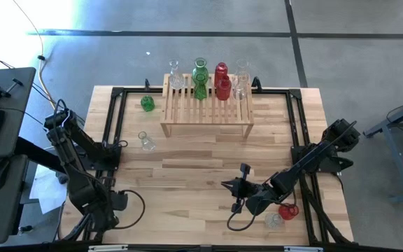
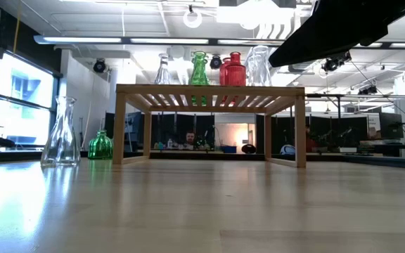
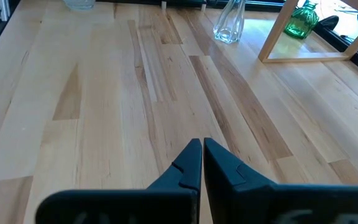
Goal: Sort vases onto shelf
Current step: Put the transparent vase on the shelf aligned with the other transparent vase
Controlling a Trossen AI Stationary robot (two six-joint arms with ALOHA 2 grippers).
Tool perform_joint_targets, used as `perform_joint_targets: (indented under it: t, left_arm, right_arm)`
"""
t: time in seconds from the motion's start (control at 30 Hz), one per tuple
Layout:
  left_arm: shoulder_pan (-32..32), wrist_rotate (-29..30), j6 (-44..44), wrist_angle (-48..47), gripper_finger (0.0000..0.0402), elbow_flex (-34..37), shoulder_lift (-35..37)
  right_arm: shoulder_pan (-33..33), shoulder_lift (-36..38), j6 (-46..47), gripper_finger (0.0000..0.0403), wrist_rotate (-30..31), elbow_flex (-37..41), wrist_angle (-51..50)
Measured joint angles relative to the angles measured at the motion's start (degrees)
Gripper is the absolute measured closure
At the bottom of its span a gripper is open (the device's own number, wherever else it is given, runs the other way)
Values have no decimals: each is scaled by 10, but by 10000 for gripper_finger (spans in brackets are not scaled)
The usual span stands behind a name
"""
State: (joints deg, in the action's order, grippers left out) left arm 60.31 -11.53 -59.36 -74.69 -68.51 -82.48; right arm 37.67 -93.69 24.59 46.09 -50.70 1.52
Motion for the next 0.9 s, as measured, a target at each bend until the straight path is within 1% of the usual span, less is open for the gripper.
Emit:
perform_joint_targets:
  t: [0.13,0.4,0.6,0.7,0.8,0.9]
  left_arm:
    - [-16,3,17,1,261,1,0]
    - [-55,36,96,5,261,1,0]
    - [-76,33,122,10,261,1,0]
    - [-85,10,130,8,264,1,0]
    - [-90,2,131,-17,274,1,0]
    - [-86,3,121,-65,283,1,0]
  right_arm:
    - [0,0,5,403,0,0,0]
    - [0,0,5,403,-7,0,0]
    - [0,0,5,403,-7,0,0]
    - [0,0,5,403,-7,0,0]
    - [0,0,5,403,-7,0,0]
    - [0,0,4,403,-7,0,0]
